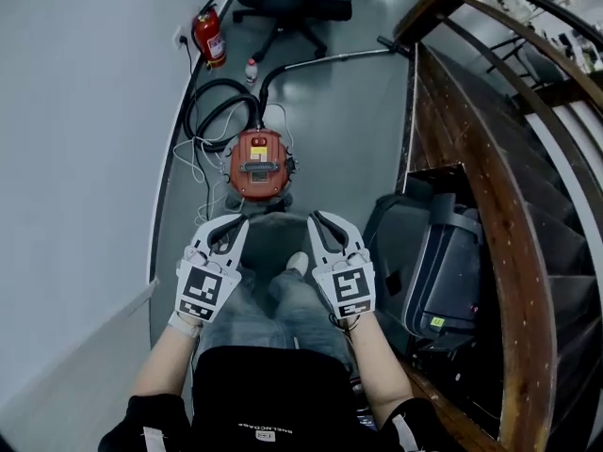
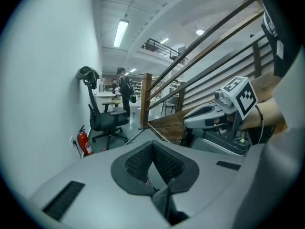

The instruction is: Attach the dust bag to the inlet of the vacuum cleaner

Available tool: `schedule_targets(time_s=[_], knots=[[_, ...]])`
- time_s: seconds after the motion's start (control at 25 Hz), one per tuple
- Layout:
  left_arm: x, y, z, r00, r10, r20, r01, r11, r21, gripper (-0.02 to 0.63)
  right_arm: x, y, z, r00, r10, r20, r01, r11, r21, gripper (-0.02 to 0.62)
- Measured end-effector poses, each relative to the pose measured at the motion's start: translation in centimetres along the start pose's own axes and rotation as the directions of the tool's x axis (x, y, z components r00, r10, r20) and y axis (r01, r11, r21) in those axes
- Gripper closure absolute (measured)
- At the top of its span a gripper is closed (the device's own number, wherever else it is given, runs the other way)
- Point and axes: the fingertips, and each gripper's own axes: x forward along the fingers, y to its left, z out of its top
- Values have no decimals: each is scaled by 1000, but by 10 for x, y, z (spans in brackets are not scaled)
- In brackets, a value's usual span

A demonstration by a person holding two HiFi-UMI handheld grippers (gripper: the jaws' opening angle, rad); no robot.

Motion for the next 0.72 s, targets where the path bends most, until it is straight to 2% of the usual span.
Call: schedule_targets(time_s=[0.36,0.52,0.72], knots=[[-59,-30,104,998,-11,62,6,997,73,591,-85,10,94,996,-28,84,27,999,19,554],[-74,-48,138,995,-28,98,18,995,98,590,-116,4,121,989,-52,136,52,999,4,554],[-83,-65,169,989,-51,135,37,994,104,589,-137,-3,139,981,-34,189,13,994,111,554]])
